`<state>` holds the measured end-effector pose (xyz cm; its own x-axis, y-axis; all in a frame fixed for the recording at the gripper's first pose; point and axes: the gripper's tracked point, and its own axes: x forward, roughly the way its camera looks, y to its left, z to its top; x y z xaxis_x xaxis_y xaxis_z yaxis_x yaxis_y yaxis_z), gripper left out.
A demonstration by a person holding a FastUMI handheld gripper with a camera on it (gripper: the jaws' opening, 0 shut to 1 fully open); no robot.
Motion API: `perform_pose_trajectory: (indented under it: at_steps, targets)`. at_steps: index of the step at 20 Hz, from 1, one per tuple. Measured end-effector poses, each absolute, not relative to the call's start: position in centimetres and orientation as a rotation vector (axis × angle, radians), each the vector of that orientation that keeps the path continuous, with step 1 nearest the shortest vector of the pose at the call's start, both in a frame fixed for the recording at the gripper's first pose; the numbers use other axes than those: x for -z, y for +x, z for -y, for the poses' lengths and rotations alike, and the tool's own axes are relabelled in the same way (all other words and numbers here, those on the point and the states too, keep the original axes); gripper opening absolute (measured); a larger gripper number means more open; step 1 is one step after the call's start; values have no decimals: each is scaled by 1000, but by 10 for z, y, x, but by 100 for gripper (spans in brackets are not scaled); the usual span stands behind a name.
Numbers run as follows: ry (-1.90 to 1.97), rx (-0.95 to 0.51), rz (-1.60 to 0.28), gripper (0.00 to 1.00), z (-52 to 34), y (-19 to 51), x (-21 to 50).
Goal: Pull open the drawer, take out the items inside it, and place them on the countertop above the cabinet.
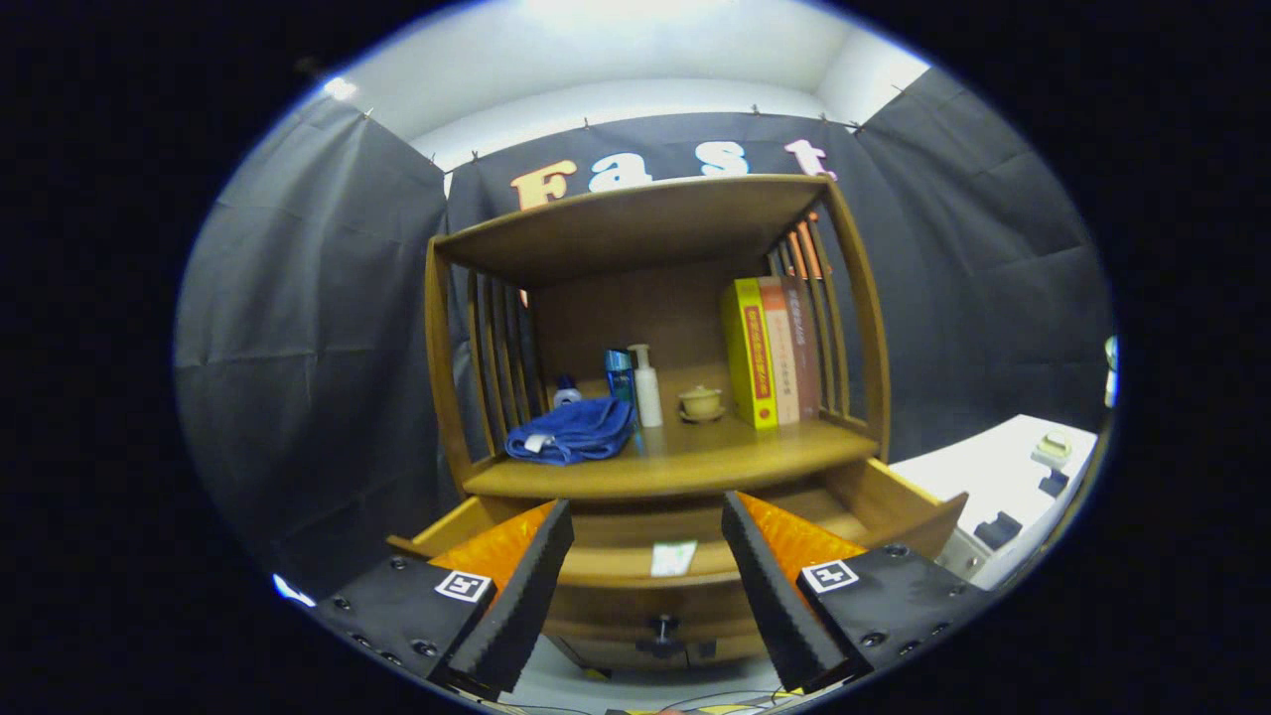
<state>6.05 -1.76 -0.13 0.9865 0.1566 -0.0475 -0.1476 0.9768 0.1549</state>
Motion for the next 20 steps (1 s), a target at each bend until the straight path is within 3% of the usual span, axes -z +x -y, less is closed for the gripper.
perform_pose_trajectory:
  at_steps: [5, 10, 15, 20]
  targets:
    - [45, -163, -313, 98, 14, 154, 0]
    - [8, -147, -594, 98, -4, 211, 70]
    - [-6, -129, -894, 99, -6, 217, 157]
    - [-7, -102, -1057, 99, -8, 209, 205]
